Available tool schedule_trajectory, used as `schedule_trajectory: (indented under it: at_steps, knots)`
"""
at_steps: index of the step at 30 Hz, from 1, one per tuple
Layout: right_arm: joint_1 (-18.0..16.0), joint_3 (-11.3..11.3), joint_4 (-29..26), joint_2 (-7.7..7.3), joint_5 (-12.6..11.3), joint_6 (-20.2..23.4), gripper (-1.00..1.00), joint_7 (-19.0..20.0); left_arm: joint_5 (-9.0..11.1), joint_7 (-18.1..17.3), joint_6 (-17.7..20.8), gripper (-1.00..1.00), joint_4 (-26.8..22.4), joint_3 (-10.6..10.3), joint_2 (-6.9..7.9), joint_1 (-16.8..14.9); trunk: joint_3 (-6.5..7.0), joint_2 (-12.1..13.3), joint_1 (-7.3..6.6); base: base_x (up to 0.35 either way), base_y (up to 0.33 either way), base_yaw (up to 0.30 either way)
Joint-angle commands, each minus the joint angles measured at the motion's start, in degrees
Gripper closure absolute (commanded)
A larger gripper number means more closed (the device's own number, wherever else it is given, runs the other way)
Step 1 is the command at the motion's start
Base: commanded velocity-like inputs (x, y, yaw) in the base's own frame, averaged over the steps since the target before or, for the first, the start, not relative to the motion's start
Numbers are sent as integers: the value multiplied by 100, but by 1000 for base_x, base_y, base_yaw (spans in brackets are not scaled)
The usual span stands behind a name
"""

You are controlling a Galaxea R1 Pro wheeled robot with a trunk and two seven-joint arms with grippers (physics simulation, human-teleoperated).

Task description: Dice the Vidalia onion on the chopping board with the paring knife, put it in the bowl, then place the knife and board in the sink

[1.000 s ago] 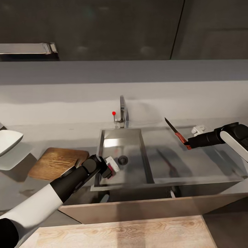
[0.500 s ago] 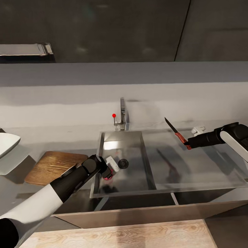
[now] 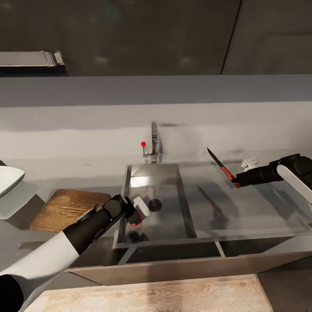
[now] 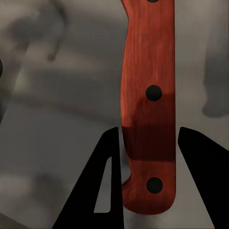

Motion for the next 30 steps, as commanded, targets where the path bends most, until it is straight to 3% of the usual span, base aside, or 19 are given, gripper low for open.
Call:
schedule_trajectory:
  at_steps: [1, 12, 15, 22, 30]
  knots:
    - [-12, 14, 0, -5, 52, 4, 100, 63, -59, -47, 11, -100, -8, -12, 1, -8, -20, -13, 3, 0, 0, 0]
    - [-12, 14, 1, -5, 52, 4, 100, 63, -59, -46, 11, -100, -8, -12, -48, -9, -99, -13, 3, 0, 0, 0]
    - [-12, 14, 0, -5, 52, 4, 100, 63, -59, -46, 6, -100, 12, -12, -207, -9, -110, -13, 3, 0, 0, 0]
    - [-12, 14, 0, -5, 52, 4, 100, 63, -59, -46, -3, -100, 38, -7, -360, -79, -113, -13, 3, 0, 0, 0]
    - [-12, 14, 1, -5, 52, 4, 100, 63, -59, -45, -2, -100, 102, -4, -425, -335, -114, -13, 3, 0, 0, 0]
